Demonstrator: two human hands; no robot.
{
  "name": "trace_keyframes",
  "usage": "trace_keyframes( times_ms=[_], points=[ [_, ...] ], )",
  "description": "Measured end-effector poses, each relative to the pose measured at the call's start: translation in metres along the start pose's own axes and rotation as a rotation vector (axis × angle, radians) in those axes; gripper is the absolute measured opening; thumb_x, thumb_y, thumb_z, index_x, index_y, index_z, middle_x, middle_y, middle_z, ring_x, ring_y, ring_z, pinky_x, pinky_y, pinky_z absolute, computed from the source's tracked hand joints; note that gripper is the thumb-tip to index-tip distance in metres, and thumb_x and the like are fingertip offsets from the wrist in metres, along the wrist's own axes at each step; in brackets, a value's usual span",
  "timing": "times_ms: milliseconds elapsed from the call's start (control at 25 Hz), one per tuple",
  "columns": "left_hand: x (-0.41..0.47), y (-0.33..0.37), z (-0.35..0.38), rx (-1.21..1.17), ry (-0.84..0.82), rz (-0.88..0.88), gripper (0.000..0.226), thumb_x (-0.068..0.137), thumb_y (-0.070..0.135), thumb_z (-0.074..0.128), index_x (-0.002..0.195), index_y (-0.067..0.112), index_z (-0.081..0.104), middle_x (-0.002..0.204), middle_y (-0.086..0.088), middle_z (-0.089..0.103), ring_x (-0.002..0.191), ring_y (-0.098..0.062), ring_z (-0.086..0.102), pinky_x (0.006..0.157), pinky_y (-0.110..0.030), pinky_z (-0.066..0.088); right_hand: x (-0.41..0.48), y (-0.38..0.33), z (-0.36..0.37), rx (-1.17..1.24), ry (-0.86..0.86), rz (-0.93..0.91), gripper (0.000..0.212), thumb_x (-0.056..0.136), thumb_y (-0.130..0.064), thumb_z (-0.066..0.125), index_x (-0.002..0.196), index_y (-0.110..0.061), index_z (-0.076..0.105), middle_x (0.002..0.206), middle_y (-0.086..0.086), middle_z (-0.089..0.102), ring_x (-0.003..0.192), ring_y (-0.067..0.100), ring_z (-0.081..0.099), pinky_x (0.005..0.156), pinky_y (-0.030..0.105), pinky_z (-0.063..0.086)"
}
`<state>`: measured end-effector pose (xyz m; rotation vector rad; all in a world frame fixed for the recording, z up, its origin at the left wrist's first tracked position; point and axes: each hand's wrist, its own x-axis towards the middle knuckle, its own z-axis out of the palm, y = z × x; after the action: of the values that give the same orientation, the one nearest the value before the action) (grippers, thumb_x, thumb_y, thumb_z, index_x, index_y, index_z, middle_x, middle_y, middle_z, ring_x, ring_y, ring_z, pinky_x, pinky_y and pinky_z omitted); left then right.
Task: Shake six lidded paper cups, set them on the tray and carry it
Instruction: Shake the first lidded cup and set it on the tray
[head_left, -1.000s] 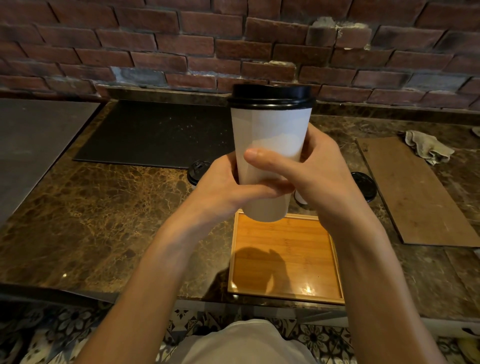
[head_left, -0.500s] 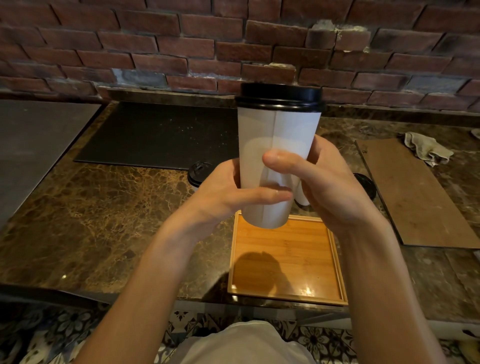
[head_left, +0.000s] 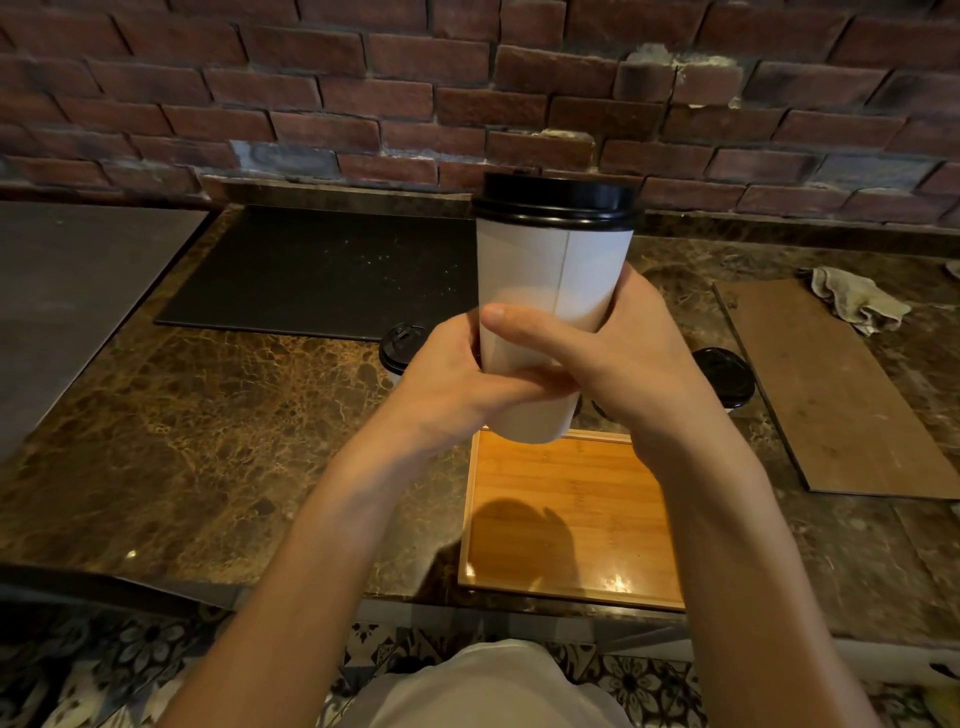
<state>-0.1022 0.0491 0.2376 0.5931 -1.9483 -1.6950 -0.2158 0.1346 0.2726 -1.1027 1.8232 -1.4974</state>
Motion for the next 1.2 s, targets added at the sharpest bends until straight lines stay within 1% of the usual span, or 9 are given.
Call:
trace_keyframes(
  times_ms=[120,280,400,520,640,800,1040,1120,1200],
  points=[
    [0.0,-0.001,0.001,0.024,0.025,0.003,0.036,0.07,0.016,0.081,0.098,0.027,0.06,0.088,0.006,0.069,0.086,-0.005,0.067,0.067,-0.016,0.054,0.0,0.002,0.004,-0.03,0.038,0.012,0.079,0.062,-0.048,0.084,0.129,-0.025,0.047,0.11,-0.01,0.061,0.1,0.007,0.062,0.081,0.031,0.058],
    [-0.002,0.001,0.001,0.034,-0.012,0.008,0.036,0.071,0.02,0.08,0.099,0.028,0.059,0.084,0.016,0.068,0.083,-0.001,0.066,0.061,-0.011,0.049,-0.003,-0.001,0.002,0.045,0.012,-0.001,0.083,0.056,-0.054,0.083,0.128,-0.025,0.051,0.108,-0.01,0.064,0.097,0.004,0.065,0.076,0.025,0.058],
    [-0.003,0.006,-0.001,-0.01,-0.058,0.023,0.042,0.067,0.021,0.083,0.101,0.029,0.06,0.088,0.018,0.069,0.085,-0.001,0.066,0.063,-0.012,0.05,-0.003,-0.004,-0.003,0.071,-0.054,0.004,0.073,0.061,-0.047,0.079,0.125,-0.024,0.054,0.108,-0.008,0.066,0.097,0.006,0.066,0.073,0.023,0.057],
    [-0.005,0.01,-0.003,-0.114,-0.139,0.014,0.044,0.063,0.032,0.08,0.103,0.032,0.063,0.097,0.011,0.071,0.093,-0.006,0.067,0.071,-0.014,0.052,-0.004,-0.005,-0.007,0.159,-0.124,-0.001,0.055,0.066,-0.038,0.076,0.116,-0.024,0.059,0.102,-0.004,0.07,0.095,0.009,0.069,0.072,0.022,0.056],
    [-0.005,0.009,-0.004,-0.163,-0.185,-0.015,0.047,0.064,0.035,0.077,0.108,0.031,0.062,0.103,0.007,0.071,0.099,-0.009,0.066,0.077,-0.018,0.053,-0.005,-0.005,-0.01,0.221,-0.172,-0.011,0.042,0.07,-0.032,0.074,0.109,-0.026,0.062,0.098,-0.004,0.073,0.095,0.012,0.071,0.072,0.023,0.057],
    [-0.005,0.008,-0.005,-0.161,-0.193,-0.011,0.047,0.063,0.035,0.077,0.107,0.035,0.061,0.104,0.009,0.07,0.1,-0.009,0.066,0.078,-0.018,0.052,-0.004,-0.002,-0.012,0.205,-0.207,-0.007,0.044,0.072,-0.032,0.071,0.114,-0.024,0.059,0.106,0.002,0.07,0.1,0.017,0.069,0.082,0.034,0.059],
    [-0.003,0.005,-0.005,-0.093,-0.139,-0.018,0.048,0.062,0.034,0.077,0.107,0.024,0.064,0.102,0.001,0.071,0.1,-0.014,0.066,0.083,-0.032,0.055,-0.003,-0.004,-0.006,0.128,-0.147,0.008,0.056,0.066,-0.041,0.074,0.117,-0.023,0.058,0.101,-0.004,0.069,0.095,0.009,0.068,0.072,0.021,0.056],
    [-0.002,0.004,-0.004,-0.059,-0.084,-0.026,0.045,0.061,0.03,0.079,0.103,0.025,0.065,0.097,0.003,0.072,0.095,-0.011,0.067,0.08,-0.03,0.055,-0.002,-0.004,-0.003,0.08,-0.096,0.007,0.065,0.063,-0.044,0.077,0.121,-0.024,0.056,0.103,-0.007,0.067,0.095,0.007,0.067,0.072,0.022,0.057],
    [0.0,0.003,-0.002,-0.026,-0.037,-0.032,0.041,0.063,0.026,0.078,0.101,0.025,0.064,0.093,0.004,0.071,0.09,-0.007,0.067,0.073,-0.021,0.055,-0.001,-0.003,-0.001,0.028,-0.049,0.008,0.075,0.062,-0.047,0.082,0.126,-0.023,0.052,0.108,-0.007,0.065,0.098,0.008,0.065,0.076,0.026,0.058]
  ],
)
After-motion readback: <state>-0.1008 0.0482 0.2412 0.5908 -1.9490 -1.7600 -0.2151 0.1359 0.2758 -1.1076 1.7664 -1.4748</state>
